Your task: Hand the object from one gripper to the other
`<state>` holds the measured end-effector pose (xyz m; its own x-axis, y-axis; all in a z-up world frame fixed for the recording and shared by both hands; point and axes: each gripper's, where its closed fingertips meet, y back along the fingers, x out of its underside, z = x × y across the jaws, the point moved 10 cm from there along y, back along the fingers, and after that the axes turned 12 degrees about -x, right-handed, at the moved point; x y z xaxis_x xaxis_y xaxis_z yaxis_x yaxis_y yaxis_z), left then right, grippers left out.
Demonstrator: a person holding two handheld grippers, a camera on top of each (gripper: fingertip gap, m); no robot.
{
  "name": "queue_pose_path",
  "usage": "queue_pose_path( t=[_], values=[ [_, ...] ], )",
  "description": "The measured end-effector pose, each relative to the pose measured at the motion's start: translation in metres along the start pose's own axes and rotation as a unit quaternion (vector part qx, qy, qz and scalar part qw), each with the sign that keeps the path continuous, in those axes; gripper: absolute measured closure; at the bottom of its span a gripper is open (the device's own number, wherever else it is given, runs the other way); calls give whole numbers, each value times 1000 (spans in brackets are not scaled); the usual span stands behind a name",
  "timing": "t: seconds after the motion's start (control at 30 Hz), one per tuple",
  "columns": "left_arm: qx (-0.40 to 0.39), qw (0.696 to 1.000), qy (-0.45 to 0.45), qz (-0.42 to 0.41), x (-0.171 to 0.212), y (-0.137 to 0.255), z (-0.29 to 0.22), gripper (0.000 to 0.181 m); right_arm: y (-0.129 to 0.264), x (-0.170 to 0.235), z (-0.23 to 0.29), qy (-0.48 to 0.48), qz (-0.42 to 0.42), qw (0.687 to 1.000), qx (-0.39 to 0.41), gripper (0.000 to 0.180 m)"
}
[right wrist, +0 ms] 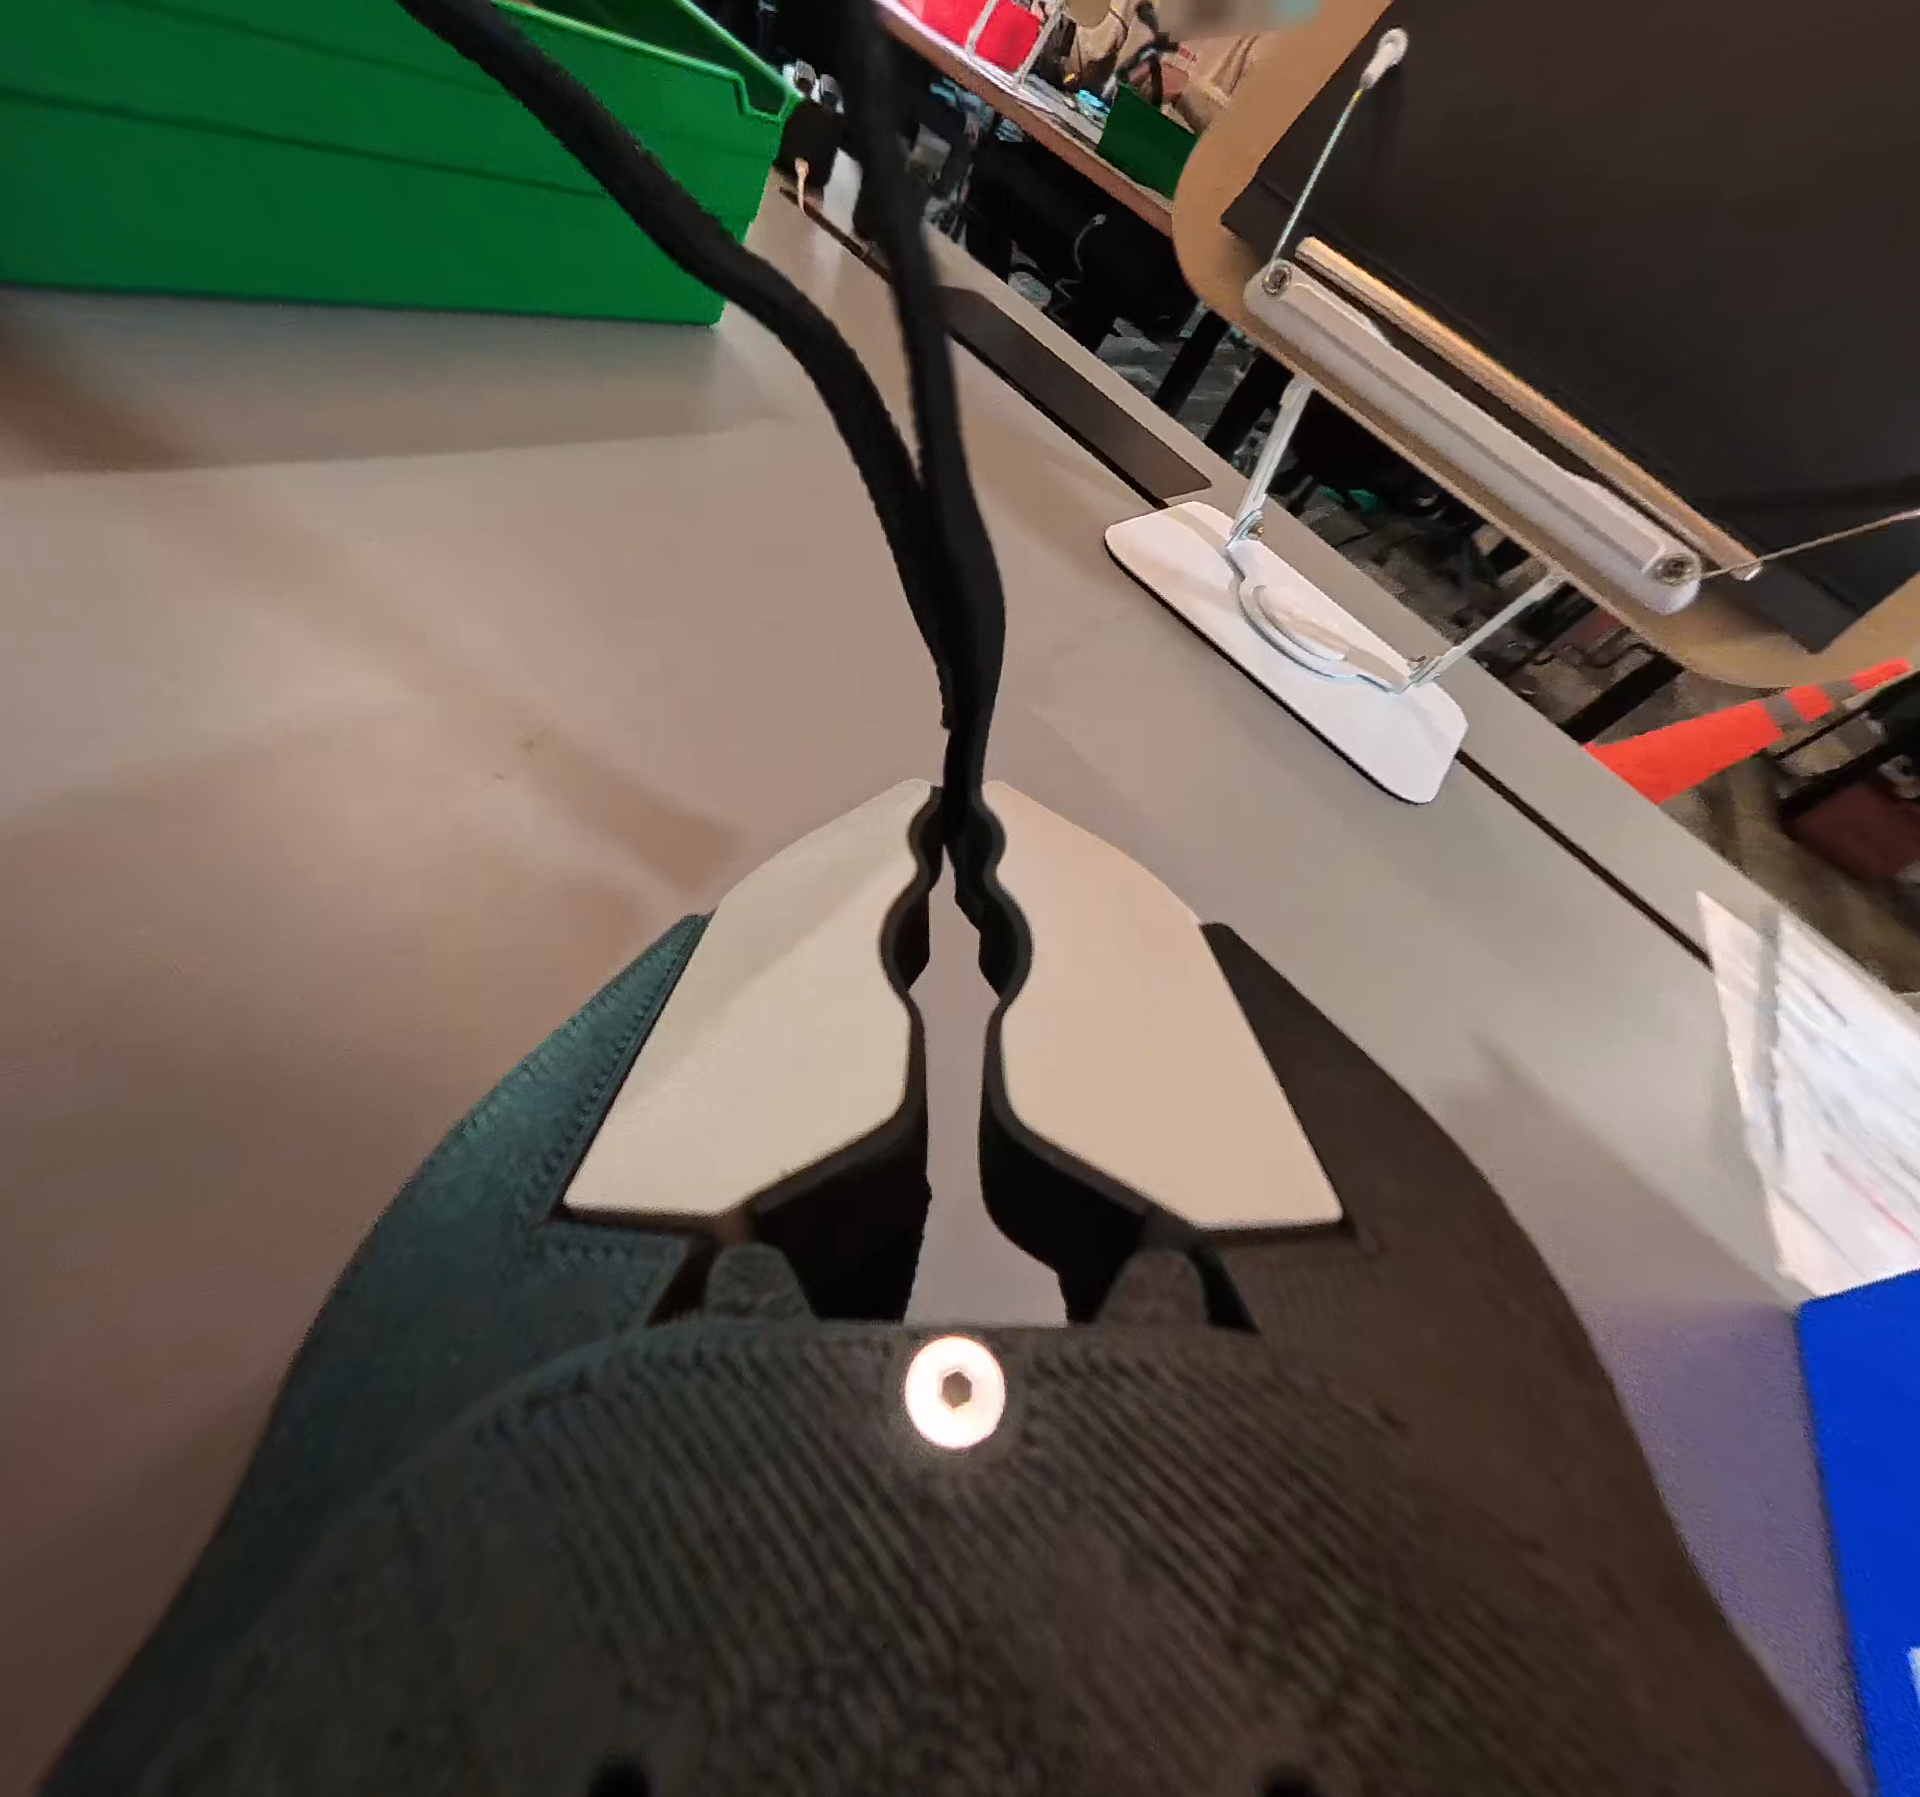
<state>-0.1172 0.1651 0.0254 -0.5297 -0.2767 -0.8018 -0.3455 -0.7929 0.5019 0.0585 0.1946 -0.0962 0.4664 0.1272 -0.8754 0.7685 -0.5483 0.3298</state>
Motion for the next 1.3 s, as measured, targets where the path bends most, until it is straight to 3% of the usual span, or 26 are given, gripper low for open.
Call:
queue_pose_path(
  t=[0.07, 0.2, 0.33, 0.47, 0.6, 0.77, 1.0, 1.1, 1.3],
  values=[
    [2, 1000, 16, -11, 0, 2, 4, 148, 2, 0, -4, -23, -13, 1000, -9, 175],
    [-11, 995, 73, -71, -4, 4, 12, 94, 6, 1, -14, -110, -57, 991, -52, 176],
    [28, 975, 172, -135, -5, 3, 22, 74, 8, 8, -27, -221, -110, 963, -111, 176],
    [72, 948, 248, -186, 4, -2, 36, 78, 13, 14, -40, -310, -173, 920, -163, 176],
    [73, 931, 288, -213, 28, -25, 49, 88, 17, 18, -50, -388, -250, 857, -231, 176],
    [79, 940, 268, -197, 64, -65, 37, 107, 18, 22, -55, -444, -278, 795, -308, 176],
    [176, 957, 117, -197, 55, -80, -24, 95, -3, 24, -35, -450, -171, 771, -417, 176],
    [211, 952, 168, -142, 58, -91, -29, 96, -8, 22, -24, -425, -140, 778, -441, 176],
    [294, 885, 339, -122, 76, -101, -6, 115, -8, 19, -20, -388, -128, 803, -434, 176]
  ],
)
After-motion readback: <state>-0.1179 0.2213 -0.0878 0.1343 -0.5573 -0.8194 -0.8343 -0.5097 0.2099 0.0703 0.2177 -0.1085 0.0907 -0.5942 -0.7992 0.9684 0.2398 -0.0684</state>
